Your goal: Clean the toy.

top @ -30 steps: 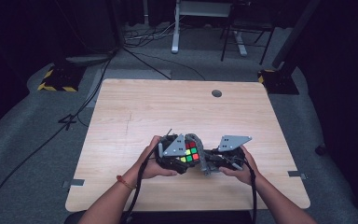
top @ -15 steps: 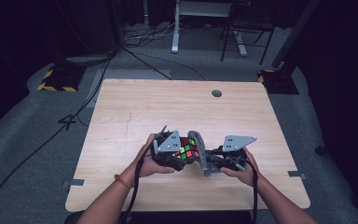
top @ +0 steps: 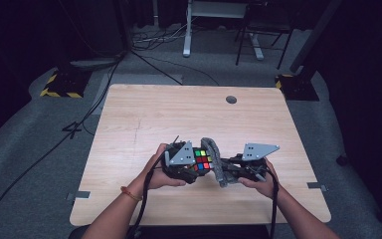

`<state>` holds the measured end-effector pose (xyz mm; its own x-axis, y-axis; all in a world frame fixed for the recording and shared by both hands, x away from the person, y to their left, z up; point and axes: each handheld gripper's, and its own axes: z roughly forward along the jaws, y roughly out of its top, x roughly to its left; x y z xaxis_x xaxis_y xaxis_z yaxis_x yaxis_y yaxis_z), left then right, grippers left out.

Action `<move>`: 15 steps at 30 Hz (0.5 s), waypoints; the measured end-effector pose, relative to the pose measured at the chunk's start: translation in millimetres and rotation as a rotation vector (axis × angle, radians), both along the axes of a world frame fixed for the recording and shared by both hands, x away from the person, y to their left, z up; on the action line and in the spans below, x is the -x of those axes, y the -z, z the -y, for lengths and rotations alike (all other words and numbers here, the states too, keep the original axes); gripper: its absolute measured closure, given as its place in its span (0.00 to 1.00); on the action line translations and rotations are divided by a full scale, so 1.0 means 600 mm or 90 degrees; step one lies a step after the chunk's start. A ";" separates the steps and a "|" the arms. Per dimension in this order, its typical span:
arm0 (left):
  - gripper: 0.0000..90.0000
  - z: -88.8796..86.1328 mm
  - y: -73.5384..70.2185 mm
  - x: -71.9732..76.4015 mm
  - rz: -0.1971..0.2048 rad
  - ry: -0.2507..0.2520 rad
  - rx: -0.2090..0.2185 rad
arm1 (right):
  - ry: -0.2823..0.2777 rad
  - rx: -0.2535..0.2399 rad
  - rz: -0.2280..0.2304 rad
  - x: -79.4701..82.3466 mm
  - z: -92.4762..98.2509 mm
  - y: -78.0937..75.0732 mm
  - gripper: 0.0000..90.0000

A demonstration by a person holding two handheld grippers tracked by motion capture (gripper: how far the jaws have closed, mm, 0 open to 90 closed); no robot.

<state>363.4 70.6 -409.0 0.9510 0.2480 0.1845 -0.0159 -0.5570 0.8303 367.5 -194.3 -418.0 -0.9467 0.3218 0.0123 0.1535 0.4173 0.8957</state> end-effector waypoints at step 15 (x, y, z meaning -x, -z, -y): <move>0.37 0.040 0.023 0.000 0.001 -0.002 -0.076 | 0.013 0.044 0.076 0.024 -0.024 -0.019 0.89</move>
<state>363.2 46.4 -423.1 0.9501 0.2264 0.2147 -0.0158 -0.6524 0.7577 353.1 -180.0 -406.6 -0.9332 0.3378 -0.1225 0.0575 0.4769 0.8771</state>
